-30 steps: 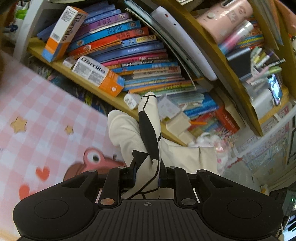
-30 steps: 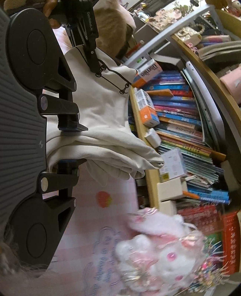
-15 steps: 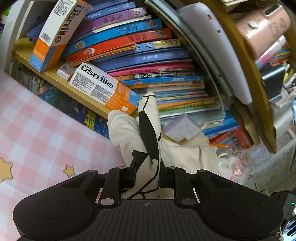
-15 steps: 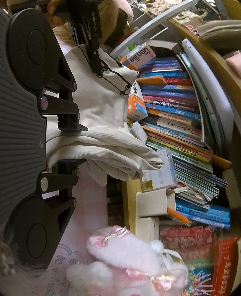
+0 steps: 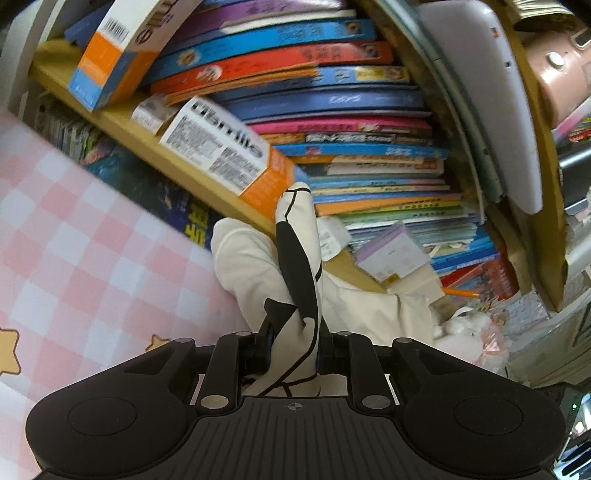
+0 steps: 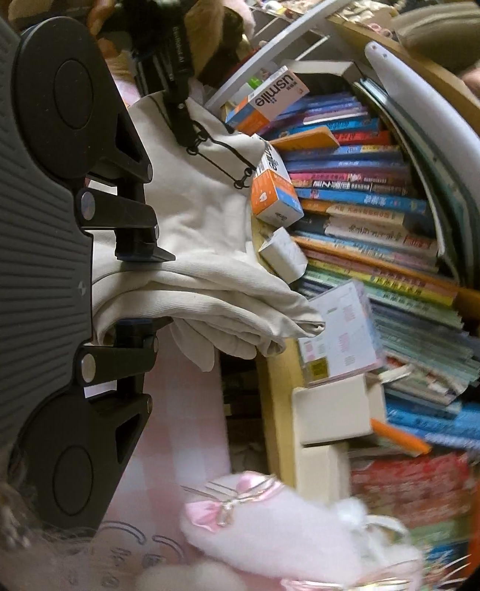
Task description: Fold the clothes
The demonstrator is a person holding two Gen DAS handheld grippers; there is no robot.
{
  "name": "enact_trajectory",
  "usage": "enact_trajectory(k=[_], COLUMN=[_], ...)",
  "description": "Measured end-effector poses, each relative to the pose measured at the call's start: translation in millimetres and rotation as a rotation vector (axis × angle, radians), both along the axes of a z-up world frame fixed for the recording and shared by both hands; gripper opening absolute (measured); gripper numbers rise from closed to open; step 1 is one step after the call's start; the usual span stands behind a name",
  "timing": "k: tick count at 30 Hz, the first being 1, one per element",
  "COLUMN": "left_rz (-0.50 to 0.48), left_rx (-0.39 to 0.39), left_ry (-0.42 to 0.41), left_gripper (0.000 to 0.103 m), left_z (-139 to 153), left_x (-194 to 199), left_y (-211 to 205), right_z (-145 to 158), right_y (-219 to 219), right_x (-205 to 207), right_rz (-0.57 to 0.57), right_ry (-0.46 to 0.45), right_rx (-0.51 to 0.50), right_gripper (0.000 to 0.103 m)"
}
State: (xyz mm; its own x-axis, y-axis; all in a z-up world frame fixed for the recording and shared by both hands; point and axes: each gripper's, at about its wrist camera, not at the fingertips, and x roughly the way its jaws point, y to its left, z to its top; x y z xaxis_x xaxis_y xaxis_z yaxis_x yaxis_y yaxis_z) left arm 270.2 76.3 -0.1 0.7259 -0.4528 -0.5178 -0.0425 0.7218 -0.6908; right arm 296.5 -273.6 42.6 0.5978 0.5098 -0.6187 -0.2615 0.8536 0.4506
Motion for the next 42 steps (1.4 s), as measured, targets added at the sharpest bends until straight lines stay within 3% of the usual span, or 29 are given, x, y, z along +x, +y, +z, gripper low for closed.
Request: enact_trajectory(k=[6, 11, 18, 23, 32, 36, 39, 42], left_rz=[0.037, 0.105, 0.135, 0.131, 0.111, 0.081, 0.065, 0.061], left_rx=[-0.031, -0.052, -0.025, 0.021, 0.143, 0.249, 0.337, 0.416], left_ry=[0.06, 0.065, 0.055, 0.069, -0.012, -0.026, -0.018, -0.015], left_gripper=[0.028, 0.041, 0.042, 0.042, 0.046, 0.051, 0.06, 0.066], left_z=[-22.5, -26.3, -21.6, -20.5, 15.1, 27.4, 32.1, 34.0], left_x=[-1.6, -11.3, -18.0, -21.1, -54.4, -73.5, -87.9, -102.3], left_y=[8.7, 22.1, 31.1, 25.7, 8.8, -12.0, -27.0, -39.4], right_z=[-32.4, -47.4, -32.3, -40.6, -13.1, -0.2, 7.7, 12.3], right_y=[-14.6, -34.6, -37.9, -36.4, -33.9, -27.9, -21.7, -16.9], right_x=[6.0, 3.9, -2.0, -1.7, -23.7, -44.8, -64.2, -84.5], right_rz=[-0.073, -0.157, -0.197, -0.23, -0.244, -0.235, -0.222, -0.213], right_ry=[0.127, 0.19, 0.14, 0.17, 0.11, 0.053, 0.006, -0.035], right_rx=[0.102, 0.201, 0.147, 0.113, 0.052, -0.015, -0.081, -0.139], right_gripper=[0.028, 0.044, 0.048, 0.053, 0.052, 0.052, 0.054, 0.061])
